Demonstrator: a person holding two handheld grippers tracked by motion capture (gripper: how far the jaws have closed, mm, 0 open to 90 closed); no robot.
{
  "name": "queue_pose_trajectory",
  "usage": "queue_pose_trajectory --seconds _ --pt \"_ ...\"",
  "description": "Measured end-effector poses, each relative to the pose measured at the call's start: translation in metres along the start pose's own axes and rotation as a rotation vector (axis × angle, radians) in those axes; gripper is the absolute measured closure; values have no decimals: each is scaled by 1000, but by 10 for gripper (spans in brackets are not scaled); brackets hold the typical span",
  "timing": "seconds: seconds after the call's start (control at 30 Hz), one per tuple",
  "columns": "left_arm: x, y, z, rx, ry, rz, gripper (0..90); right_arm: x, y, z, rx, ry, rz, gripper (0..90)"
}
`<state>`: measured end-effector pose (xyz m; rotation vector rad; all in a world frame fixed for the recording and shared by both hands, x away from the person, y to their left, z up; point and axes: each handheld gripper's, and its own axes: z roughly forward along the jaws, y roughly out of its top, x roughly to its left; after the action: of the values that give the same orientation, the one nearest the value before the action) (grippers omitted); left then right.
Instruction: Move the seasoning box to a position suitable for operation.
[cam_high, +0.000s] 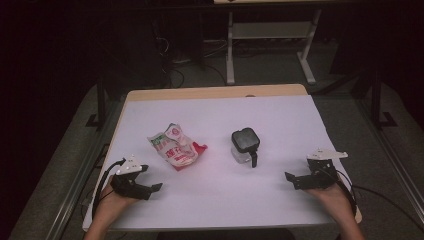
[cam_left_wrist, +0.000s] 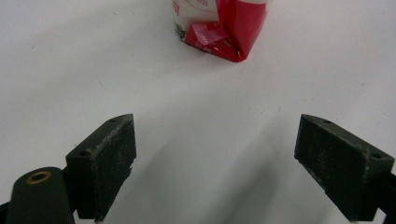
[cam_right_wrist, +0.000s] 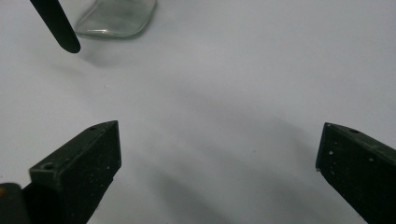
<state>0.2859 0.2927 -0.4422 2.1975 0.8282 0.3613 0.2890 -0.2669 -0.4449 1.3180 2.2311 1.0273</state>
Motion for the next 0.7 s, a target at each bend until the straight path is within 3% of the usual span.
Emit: queue_pose_trajectory --seconds 0.37,0.4,0.7 --pt "-3 0 1 -10 -16 -27 122 5 5 2 27 4 30 0" --pt "-2 0 1 3 -16 -5 121 6 6 1 27 2 27 0" --pt "-10 3 1 4 -29 21 111 12 26 0 51 5 17 0"
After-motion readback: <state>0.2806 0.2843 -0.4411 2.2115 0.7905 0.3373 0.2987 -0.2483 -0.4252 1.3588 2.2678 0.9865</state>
